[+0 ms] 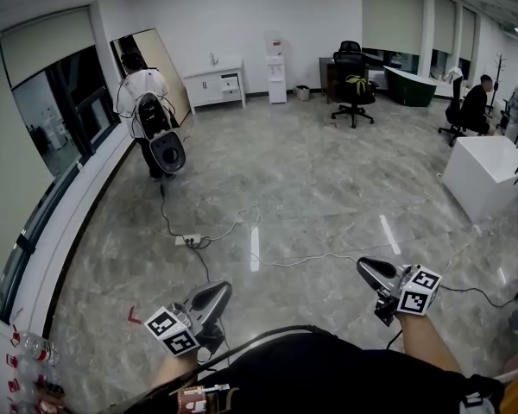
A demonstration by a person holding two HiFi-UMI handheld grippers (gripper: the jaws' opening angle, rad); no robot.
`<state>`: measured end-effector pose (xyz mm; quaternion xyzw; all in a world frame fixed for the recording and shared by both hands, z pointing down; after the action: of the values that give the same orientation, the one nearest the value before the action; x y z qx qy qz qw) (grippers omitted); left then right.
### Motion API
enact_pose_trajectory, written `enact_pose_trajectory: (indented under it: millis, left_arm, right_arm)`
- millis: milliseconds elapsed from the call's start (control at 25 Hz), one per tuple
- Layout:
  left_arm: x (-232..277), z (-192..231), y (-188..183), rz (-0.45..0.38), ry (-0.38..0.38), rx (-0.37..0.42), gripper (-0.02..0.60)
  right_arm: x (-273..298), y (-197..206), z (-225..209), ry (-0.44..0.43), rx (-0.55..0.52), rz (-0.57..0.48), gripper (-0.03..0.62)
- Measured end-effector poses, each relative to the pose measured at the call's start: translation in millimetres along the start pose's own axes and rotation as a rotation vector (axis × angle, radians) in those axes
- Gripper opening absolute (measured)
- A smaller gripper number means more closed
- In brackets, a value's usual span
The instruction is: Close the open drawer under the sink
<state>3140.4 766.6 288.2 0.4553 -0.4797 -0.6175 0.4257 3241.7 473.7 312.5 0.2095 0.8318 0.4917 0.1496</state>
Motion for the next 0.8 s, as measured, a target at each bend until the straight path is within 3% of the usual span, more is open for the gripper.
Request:
enact_pose_trajectory:
  millis: [440,800]
  left_arm:
    - [66.2,-52.8,27.5,0.025,0.026,-0.039,0.000]
    - [85.7,-17.0,39.1,0.032,0.035,-0.073,0.000]
  right_arm:
    - [-73.3,3.4,-47.4,0.005,0.065,0.001,-0.003]
    - [-50.8,15.0,-79.7,0.016,0.104,0.018,-0.003]
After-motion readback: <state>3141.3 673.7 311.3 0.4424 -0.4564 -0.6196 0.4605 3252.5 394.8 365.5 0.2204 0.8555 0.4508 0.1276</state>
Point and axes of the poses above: the fingertips, and each gripper's own axes: x forward along the fingers, z to its left, y out of its underside, the point moved 1 cm from there along -x, backward along the fingers, and after that the axes turned 10 degrees about x, right-handed, at the moved point
